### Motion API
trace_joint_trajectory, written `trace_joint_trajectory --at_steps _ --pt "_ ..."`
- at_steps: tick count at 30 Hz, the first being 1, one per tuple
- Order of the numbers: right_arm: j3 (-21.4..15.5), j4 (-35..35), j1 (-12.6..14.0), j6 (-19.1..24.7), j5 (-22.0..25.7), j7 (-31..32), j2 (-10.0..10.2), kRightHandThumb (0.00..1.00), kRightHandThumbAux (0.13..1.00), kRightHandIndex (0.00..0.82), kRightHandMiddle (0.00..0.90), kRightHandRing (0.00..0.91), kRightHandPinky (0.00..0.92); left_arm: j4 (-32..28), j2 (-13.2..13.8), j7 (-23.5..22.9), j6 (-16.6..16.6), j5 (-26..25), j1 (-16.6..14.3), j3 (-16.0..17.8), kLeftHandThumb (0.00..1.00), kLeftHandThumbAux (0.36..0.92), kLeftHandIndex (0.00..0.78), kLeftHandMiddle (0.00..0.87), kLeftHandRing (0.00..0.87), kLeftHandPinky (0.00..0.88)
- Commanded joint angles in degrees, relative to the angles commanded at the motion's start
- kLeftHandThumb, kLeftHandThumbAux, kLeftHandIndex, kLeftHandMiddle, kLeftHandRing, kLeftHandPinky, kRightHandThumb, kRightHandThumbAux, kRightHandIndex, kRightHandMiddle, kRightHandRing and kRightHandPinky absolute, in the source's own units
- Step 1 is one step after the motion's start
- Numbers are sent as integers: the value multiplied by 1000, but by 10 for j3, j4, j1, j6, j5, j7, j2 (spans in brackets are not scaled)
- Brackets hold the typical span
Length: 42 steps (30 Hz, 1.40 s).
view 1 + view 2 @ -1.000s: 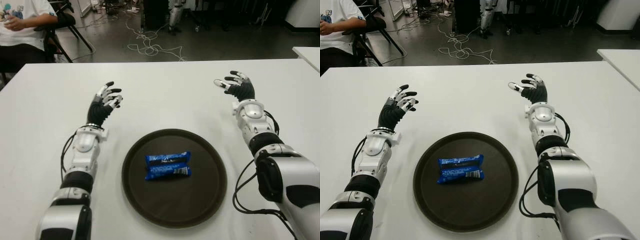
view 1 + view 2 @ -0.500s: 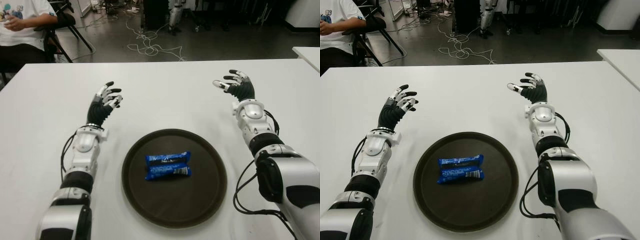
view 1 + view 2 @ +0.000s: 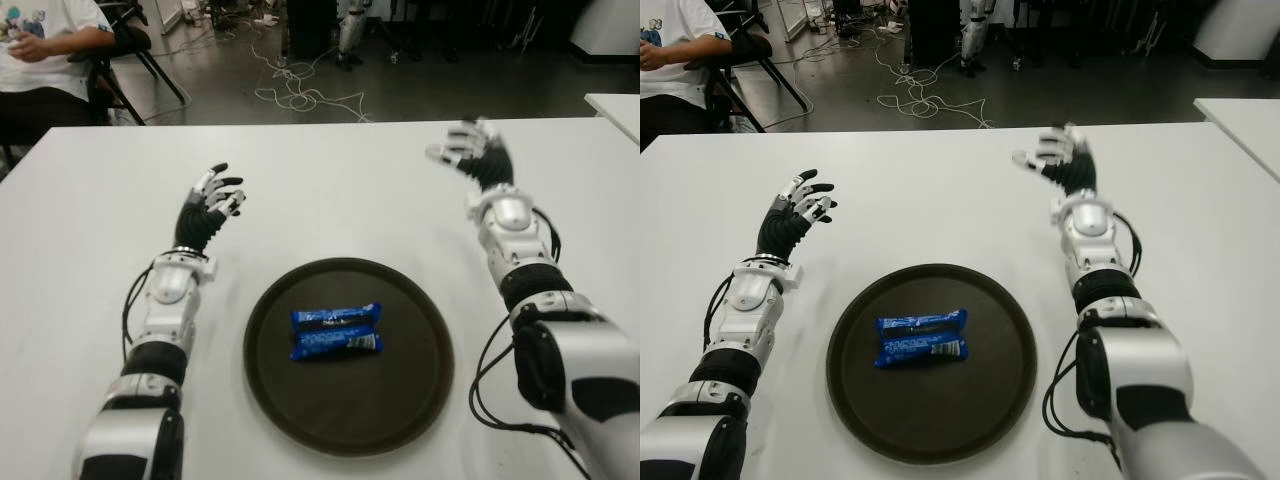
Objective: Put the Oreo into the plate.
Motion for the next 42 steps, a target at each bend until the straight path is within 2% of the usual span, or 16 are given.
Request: trace_joint_trajectory --at_steps 3,5,7,11,14,17,19,21,23,26,28,30,34,42 --pt "9 -115 63 30 11 9 17 35 872 219 310 341 391 1 -2 0 0 -2 1 1 270 608 142 266 325 406" --pt "14 -189 120 49 19 23 19 34 873 220 310 339 388 5 -1 -1 0 -2 -1 2 272 605 144 266 324 403" --pt "16 -241 161 67 28 34 20 25 869 218 304 331 378 8 -1 -2 0 -3 -3 3 275 599 146 268 324 403" --pt "15 -302 207 102 40 47 23 22 866 216 301 326 377 8 -1 -4 0 -4 -3 3 277 598 147 273 326 406" --pt "16 -348 235 138 54 43 39 25 867 221 306 325 375 3 -2 -4 1 -3 -2 1 280 603 148 277 327 408" --pt "17 -368 243 160 58 40 45 31 871 229 311 328 375 3 -2 -4 0 -3 0 1 283 609 149 279 329 411" --pt "7 -317 223 148 57 34 44 41 869 230 311 329 377 1 -3 -4 -2 -3 1 1 284 611 149 277 330 416" --pt "-4 -243 194 118 53 29 40 54 865 228 309 330 381 0 -4 -5 -2 -3 3 0 283 613 148 273 330 419" --pt "-3 -201 177 87 35 8 41 70 860 227 308 333 383 0 -5 -5 -2 -3 3 0 281 615 148 270 329 421" --pt "-1 -99 135 27 7 -23 26 102 849 231 311 339 384 1 -5 -4 -1 -3 3 1 278 618 152 269 329 426" --pt "1 -65 122 5 -4 -34 20 122 846 239 321 351 392 1 -5 -4 -1 -4 3 1 281 619 152 269 329 424" --pt "2 -38 116 -14 -10 -40 15 130 842 243 326 355 396 1 -6 -4 -1 -4 3 1 283 619 150 269 329 421" --pt "1 -24 120 -24 -9 -35 11 148 847 247 332 363 404 4 -4 -7 -2 -6 1 2 277 615 145 271 328 417" --pt "12 -101 158 -29 -13 -35 20 141 847 243 326 360 401 4 1 -13 -7 -5 3 2 260 612 149 265 324 408"
